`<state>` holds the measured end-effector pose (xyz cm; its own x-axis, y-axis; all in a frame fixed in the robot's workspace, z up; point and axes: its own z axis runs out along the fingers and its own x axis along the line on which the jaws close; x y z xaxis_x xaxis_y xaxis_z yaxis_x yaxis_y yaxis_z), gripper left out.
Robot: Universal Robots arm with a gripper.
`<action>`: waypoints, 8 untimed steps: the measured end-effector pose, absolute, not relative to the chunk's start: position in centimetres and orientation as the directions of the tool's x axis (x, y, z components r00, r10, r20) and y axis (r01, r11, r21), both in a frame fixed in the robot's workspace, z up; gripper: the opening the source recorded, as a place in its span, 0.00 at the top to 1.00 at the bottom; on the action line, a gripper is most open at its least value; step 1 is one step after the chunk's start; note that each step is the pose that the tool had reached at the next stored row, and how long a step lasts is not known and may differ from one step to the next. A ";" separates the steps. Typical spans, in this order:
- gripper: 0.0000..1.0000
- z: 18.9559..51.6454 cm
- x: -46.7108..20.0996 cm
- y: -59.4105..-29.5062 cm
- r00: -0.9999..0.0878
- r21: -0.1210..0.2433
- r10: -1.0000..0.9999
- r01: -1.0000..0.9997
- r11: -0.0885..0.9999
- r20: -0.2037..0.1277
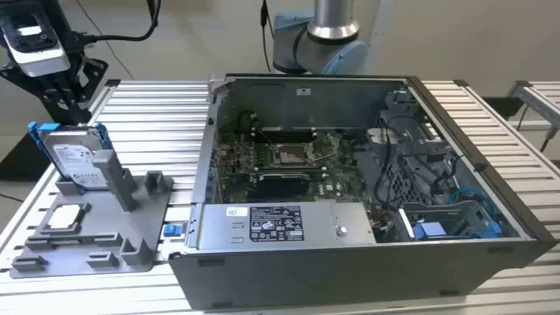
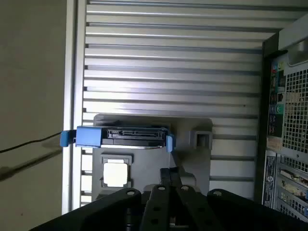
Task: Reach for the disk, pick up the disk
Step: 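Reach for the disk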
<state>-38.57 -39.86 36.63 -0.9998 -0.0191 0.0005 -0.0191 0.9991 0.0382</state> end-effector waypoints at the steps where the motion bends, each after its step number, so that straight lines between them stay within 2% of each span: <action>1: 1.00 36.6 -38.6 -39.9 -1.000 0.038 -0.019 -0.019 0.999 0.000; 8: 1.00 36.6 -38.6 -39.9 -1.000 0.038 -0.019 -0.019 0.999 0.001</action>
<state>-38.57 -39.86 36.63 -0.9998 -0.0191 0.0005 -0.0191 0.9991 0.0382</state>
